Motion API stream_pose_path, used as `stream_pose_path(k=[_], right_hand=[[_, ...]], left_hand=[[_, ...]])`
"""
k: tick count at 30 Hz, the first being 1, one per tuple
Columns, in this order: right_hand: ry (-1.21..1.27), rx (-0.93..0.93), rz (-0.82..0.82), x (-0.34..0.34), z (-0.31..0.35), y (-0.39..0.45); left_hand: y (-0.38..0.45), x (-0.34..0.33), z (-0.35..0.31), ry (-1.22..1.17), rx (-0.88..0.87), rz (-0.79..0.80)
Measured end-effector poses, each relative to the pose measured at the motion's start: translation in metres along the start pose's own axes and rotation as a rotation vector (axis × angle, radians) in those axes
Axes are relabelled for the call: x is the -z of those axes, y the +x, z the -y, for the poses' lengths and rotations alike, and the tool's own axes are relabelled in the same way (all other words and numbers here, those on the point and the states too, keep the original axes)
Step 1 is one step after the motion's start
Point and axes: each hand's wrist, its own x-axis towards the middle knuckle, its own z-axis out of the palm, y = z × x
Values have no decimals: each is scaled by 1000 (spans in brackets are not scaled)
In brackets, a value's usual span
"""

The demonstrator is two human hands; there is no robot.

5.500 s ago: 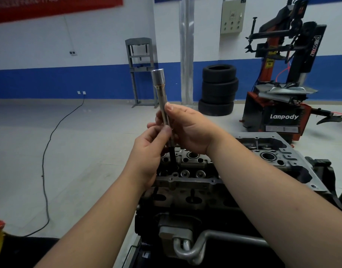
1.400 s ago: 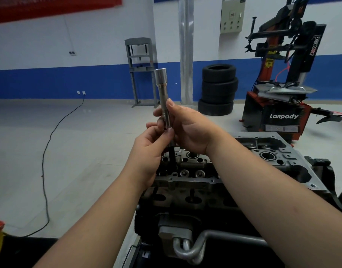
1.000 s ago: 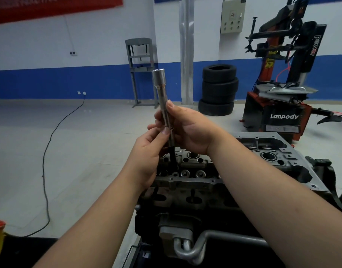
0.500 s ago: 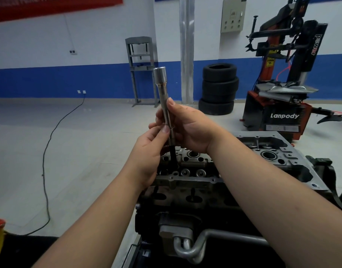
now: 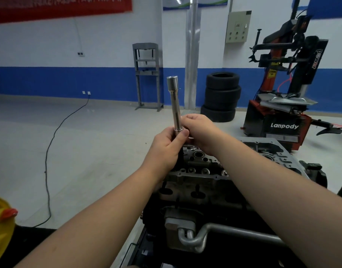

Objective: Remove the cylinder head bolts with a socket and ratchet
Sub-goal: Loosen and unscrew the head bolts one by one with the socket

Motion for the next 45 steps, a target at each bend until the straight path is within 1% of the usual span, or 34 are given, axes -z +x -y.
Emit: stream_pose_path(k=[3,5,8,10,13,17,22,25,30,34,37,40,45], right_hand=[[-378,9,-6,13,2,-8],[-589,-57,36,21,4,-16],[-820,-155,124,27,5,-27],[-896,-168,193,22,4,-32],[-884,-163,244,10,3,-40],[-1123,-72,166,-10,-2,-39],[-1297,-31,46,-30,-8,-36],[-1358,-32,28,-37,-6,-35],[-1436,-79,81,-43,5,-35],[-1434,-103,23,-47,6,-35],[-1383,-120,-47,-51,1,-36],[-1281,-141,-98,-50,3,-36],[-1045,-154,-150,-36,34,-36]], left_hand=[[6,5,-12,19,-17,-22],[11,10,-25,44,-44,-31],[20,13,-43,50,-46,-46],[25,14,-52,18,-25,-66],[26,14,-57,-62,5,-95],[23,20,-47,-123,40,-152],[19,38,-31,-250,133,-300],[17,52,-24,-295,175,-376],[13,65,-11,-310,240,-458],[11,64,-4,-400,272,-498],[8,57,2,-434,286,-526],[6,53,5,-449,311,-560],[7,52,11,-437,347,-602]])
